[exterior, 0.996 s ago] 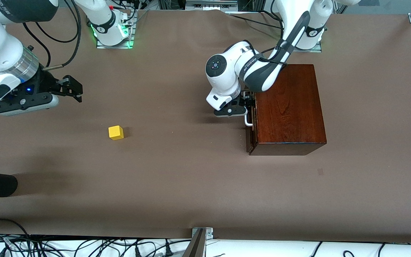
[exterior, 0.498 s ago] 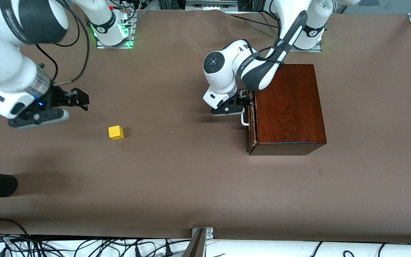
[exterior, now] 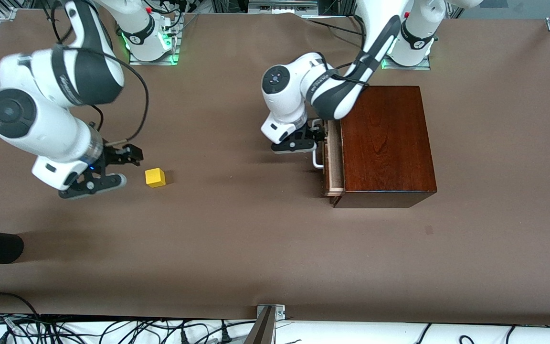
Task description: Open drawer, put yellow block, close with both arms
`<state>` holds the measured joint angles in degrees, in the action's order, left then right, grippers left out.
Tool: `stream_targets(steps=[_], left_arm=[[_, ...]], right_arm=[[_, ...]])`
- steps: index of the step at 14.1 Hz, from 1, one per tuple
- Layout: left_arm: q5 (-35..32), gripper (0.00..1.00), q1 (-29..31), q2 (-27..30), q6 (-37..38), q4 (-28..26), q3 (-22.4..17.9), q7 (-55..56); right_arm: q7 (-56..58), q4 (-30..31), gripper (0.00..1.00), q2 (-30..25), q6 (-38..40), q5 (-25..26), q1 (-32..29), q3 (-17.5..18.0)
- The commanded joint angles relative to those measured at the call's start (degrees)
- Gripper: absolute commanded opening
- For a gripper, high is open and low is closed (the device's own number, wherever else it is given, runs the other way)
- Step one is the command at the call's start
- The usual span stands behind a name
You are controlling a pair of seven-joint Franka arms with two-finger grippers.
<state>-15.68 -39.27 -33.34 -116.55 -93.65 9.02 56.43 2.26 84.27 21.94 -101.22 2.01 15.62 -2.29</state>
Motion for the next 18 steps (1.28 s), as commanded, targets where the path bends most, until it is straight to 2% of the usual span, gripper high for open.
stream_targets(steps=[1, 4, 7, 10, 13, 18], left_arm=[[3.46, 1.00, -3.17, -5.68, -4.39, 6.10, 0.91, 1.13], [3.64, 1.00, -3.53, -6.65, -4.30, 8.91, 0.91, 1.05], [3.64, 1.00, -3.62, -6.65, -4.30, 9.88, 0.91, 0.96], [3.64, 1.00, -4.23, -6.83, -4.30, 10.50, 0.91, 0.96], [3.12, 1.00, -4.58, -6.83, -4.04, 11.81, 0.91, 0.34], [1.88, 1.00, -5.72, -6.83, -1.59, 12.35, 0.47, 0.43]], right_arm=[[0.12, -0.16, 1.00, 4.59, -5.55, -0.08, 0.38, 0.00], [0.21, 1.76, 1.00, 8.38, -11.08, -0.08, 0.38, 0.00], [0.38, 9.49, 1.00, 8.65, -21.36, -0.08, 0.03, 0.00], [0.38, 14.15, 1.00, 8.47, -23.84, -0.60, -0.24, 0.00], [0.38, 21.88, 1.00, 5.67, -28.85, -1.04, -0.59, -0.44], [2.14, 28.48, 1.00, 4.52, -33.42, -2.62, -2.87, -0.52]])
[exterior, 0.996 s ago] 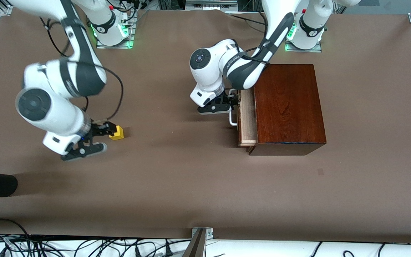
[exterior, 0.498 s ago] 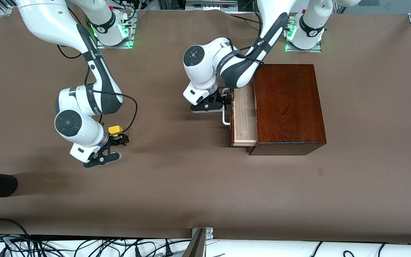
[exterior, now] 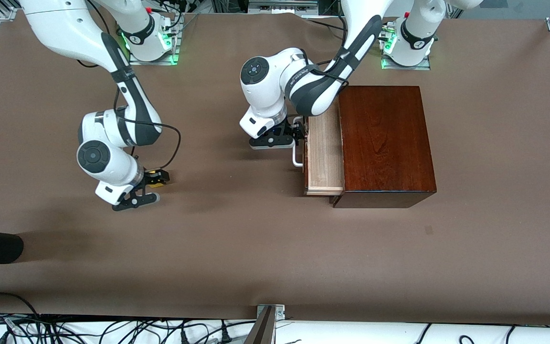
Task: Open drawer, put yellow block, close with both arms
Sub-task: 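Pull the drawer open with the left gripper while the right gripper grasps the cube, then lift the yellow cube with the right gripper while the left gripper withdraws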
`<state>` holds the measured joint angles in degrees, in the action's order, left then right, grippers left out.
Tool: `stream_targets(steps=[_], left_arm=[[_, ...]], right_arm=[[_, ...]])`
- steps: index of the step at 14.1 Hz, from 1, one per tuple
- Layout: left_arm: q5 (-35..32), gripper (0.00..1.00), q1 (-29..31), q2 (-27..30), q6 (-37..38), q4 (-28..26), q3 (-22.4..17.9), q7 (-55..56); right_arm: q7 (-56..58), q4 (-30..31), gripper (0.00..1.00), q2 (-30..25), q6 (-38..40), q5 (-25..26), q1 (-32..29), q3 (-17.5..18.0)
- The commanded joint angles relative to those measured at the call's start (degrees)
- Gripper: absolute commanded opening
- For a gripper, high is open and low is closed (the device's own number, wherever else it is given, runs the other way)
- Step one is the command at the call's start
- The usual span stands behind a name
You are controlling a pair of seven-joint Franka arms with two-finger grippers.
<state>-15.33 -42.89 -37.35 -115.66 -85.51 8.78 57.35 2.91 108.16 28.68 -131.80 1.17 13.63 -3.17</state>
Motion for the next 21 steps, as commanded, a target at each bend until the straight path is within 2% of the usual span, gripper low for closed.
stream_targets(steps=[1, 4, 9, 11, 14, 16, 17, 19, 21], left_arm=[[1.45, 1.00, -2.63, -2.82, -0.38, 5.00, 0.45, -0.57], [-2.84, 1.00, -2.81, -2.64, 6.57, 7.29, 0.45, -0.57], [-5.41, 1.00, -2.73, -1.77, 9.22, 7.64, 0.54, -0.75], [-4.88, 1.00, -1.76, 3.13, 11.32, 7.55, 0.97, -1.27], [0.90, 1.00, 1.39, 10.95, 16.41, 6.68, 0.98, -4.52], [1.79, 1.00, 4.37, 14.57, 22.47, 6.76, 0.98, -8.45], [1.80, 1.00, 6.57, 16.33, 24.06, 6.68, 1.06, -12.40], [1.97, 1.00, 11.49, 19.23, 26.79, 6.76, 1.15, -18.30], [6.25, 1.00, 17.80, 21.69, 27.94, 6.76, 0.98, -24.97]], right_arm=[[1.40, 5.39, 1.00, -2.31, -3.02, -2.40, -0.80, 0.27], [1.14, 8.37, 1.00, -2.75, -5.91, -3.20, -0.80, 0.35], [1.05, 12.25, 0.98, -2.84, -11.02, -3.20, -0.80, 0.35], [0.96, 12.25, 0.77, -2.84, -10.94, -3.11, -0.80, 0.62], [0.78, 11.82, 0.32, -2.75, -10.85, -3.11, -0.80, 0.70], [1.57, 10.77, 0.04, -3.45, -10.24, -3.11, -0.80, 0.79], [1.66, 10.24, 0.00, -4.85, -9.19, -2.85, -0.71, 0.88], [1.66, 5.43, 0.00, -6.17, -2.36, -2.67, -0.19, 1.49], [2.27, -0.02, 0.00, -7.58, 4.85, -2.67, -0.18, 3.60]])
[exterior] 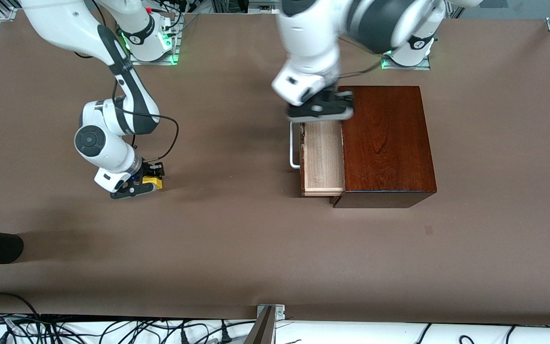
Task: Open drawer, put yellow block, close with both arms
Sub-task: 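Lift the yellow cube with the right gripper while the left gripper withdraws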
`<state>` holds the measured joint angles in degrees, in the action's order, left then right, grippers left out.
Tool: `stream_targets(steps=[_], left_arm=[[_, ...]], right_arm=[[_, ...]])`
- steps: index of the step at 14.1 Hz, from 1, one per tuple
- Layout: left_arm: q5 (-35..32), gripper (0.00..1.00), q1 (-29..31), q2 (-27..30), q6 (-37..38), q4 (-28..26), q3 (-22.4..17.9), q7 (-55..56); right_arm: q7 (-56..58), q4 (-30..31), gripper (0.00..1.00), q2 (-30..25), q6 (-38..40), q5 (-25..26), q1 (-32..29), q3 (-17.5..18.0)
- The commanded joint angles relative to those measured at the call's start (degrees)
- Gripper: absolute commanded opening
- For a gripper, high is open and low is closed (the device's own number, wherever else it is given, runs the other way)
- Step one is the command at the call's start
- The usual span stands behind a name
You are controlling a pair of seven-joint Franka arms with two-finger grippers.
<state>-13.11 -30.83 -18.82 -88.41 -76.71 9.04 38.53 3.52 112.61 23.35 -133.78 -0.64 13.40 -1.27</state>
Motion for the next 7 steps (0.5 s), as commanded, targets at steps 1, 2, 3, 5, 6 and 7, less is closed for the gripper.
stream_targets(steps=[1, 2, 3, 5, 6, 7], left_arm=[[6.84, 1.00, 9.87, 3.79, 0.78, -1.78, 0.80, -9.66], [9.83, 1.00, 13.48, 4.23, 0.96, -1.60, 0.80, -13.61], [11.77, 1.00, 16.56, 5.02, 0.87, -1.86, 0.63, -17.57], [12.23, 1.00, 20.79, 6.95, 0.79, -3.61, -0.16, -25.56], [12.15, 1.00, 22.98, 8.96, 0.26, -5.71, -0.69, -29.09], [11.71, 1.00, 24.49, 10.72, -0.44, -7.99, -1.39, -30.69]], right_arm=[[2.10, -7.55, 0.00, -2.52, 10.52, -0.85, 0.05, 3.19], [2.89, -11.14, 0.00, -2.52, 13.69, -0.76, 0.05, 4.86], [3.33, -14.84, 0.00, -2.26, 17.55, -0.76, 0.14, 6.79], [3.42, -20.65, 0.00, -1.90, 24.15, -0.94, 0.31, 11.53], [3.51, -22.85, 0.00, -1.90, 25.31, -0.94, 0.49, 14.69], [3.42, -24.26, 0.00, -1.90, 25.58, -0.59, 1.27, 17.07]])
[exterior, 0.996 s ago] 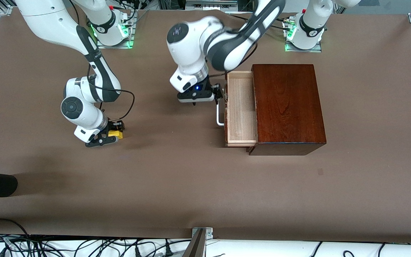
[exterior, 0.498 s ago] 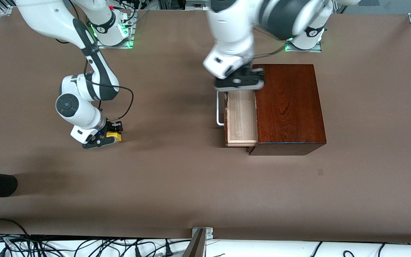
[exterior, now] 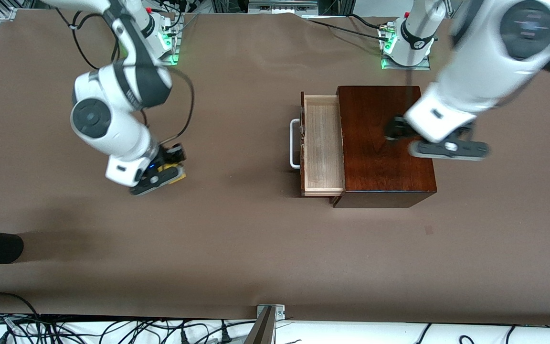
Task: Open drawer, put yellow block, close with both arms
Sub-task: 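Lift the yellow cube with the right gripper while the left gripper withdraws, then lower the yellow cube into the open drawer with the right gripper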
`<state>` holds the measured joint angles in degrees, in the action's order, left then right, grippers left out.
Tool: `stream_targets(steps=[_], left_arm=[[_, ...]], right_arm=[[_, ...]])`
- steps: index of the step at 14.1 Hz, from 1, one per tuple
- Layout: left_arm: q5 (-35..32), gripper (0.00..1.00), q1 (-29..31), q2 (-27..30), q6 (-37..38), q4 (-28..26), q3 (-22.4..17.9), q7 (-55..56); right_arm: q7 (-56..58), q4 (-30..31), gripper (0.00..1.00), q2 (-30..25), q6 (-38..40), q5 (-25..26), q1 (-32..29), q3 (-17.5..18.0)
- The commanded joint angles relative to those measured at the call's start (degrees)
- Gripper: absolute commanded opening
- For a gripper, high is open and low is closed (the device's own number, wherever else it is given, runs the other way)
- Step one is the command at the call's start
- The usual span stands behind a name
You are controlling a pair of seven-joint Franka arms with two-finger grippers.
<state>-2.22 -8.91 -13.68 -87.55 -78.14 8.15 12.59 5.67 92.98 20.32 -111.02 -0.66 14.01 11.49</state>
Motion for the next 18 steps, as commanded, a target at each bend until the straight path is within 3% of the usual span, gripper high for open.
stream_targets(steps=[1, 4, 6, 12, 15, 18], left_arm=[[0.55, 1.00, 3.45, 7.33, -1.39, -8.76, -1.03, -5.46], [0.63, 1.00, 4.51, 14.45, -8.74, -18.33, -4.71, -7.13], [2.12, 1.00, 4.43, 16.13, -15.16, -22.47, -8.75, -8.81], [1.51, 1.00, 4.34, 13.24, -10.45, -18.28, -8.33, -8.11], [1.51, 1.00, 4.43, 13.15, -10.18, -18.27, -8.41, -8.11], [1.51, 1.00, 4.42, 13.24, -10.18, -18.27, -8.41, -8.20]], right_arm=[[1.10, -5.69, 0.00, 1.21, 3.00, -0.22, 2.76, 5.89], [1.18, -10.07, 0.00, 4.36, 2.48, 1.89, 12.85, 6.00], [1.10, -16.13, 0.00, 8.40, 2.39, 4.08, 19.62, 5.91], [6.62, -32.75, 0.00, 22.29, 1.25, 17.17, 33.61, 5.73], [16.54, -33.21, 0.00, 25.37, -2.44, 17.80, 33.54, 5.73], [19.28, -33.21, 0.00, 26.78, -2.80, 17.89, 33.54, 5.56]])
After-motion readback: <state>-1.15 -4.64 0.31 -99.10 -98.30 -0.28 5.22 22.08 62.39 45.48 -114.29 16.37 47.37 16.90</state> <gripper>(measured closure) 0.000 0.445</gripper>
